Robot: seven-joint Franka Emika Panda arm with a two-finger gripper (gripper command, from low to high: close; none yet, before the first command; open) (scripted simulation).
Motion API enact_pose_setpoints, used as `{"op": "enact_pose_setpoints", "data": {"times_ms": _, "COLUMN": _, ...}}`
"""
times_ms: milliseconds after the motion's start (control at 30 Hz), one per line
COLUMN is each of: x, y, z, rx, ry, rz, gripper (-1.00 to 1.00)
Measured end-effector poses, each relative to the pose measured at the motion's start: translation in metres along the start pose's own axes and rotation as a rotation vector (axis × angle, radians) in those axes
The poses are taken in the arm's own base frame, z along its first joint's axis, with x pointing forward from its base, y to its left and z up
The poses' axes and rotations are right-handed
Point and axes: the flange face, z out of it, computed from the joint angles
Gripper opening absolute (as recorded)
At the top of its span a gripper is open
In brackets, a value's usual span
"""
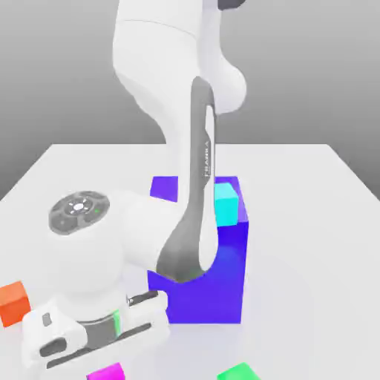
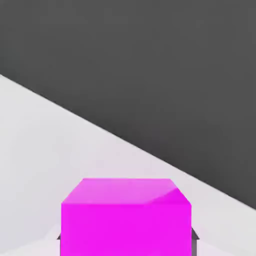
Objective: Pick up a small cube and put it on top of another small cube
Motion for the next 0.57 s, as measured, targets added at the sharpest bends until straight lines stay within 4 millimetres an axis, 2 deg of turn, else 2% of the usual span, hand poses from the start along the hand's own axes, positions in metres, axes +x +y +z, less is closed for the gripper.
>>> {"op": "enact_pose_setpoints", "data": {"times_ms": 133, "x": 0.0, "y": -0.002, "z": -0.049, "rx": 0.001, "ry": 0.0, "rz": -0.005, "gripper": -1.0}}
{"op": "enact_pose_setpoints", "data": {"times_ms": 233, "x": -0.007, "y": -0.073, "z": -0.075, "rx": 0.008, "ry": -0.006, "rz": -0.156, "gripper": -1.0}}
{"op": "enact_pose_setpoints", "data": {"times_ms": 333, "x": -0.025, "y": -0.146, "z": -0.093, "rx": 0.006, "ry": -0.005, "rz": -0.319, "gripper": -1.0}}
{"op": "enact_pose_setpoints", "data": {"times_ms": 367, "x": -0.032, "y": -0.17, "z": -0.09, "rx": 0.003, "ry": -0.003, "rz": -0.373, "gripper": -1.0}}
{"op": "enact_pose_setpoints", "data": {"times_ms": 433, "x": -0.038, "y": -0.189, "z": -0.068, "rx": 0.001, "ry": -0.001, "rz": -0.416, "gripper": -1.0}}
{"op": "enact_pose_setpoints", "data": {"times_ms": 467, "x": -0.039, "y": -0.191, "z": -0.055, "rx": 0.001, "ry": -0.001, "rz": -0.422, "gripper": 1.0}}
{"op": "enact_pose_setpoints", "data": {"times_ms": 567, "x": -0.039, "y": -0.191, "z": -0.055, "rx": 0.001, "ry": -0.001, "rz": -0.422, "gripper": 1.0}}
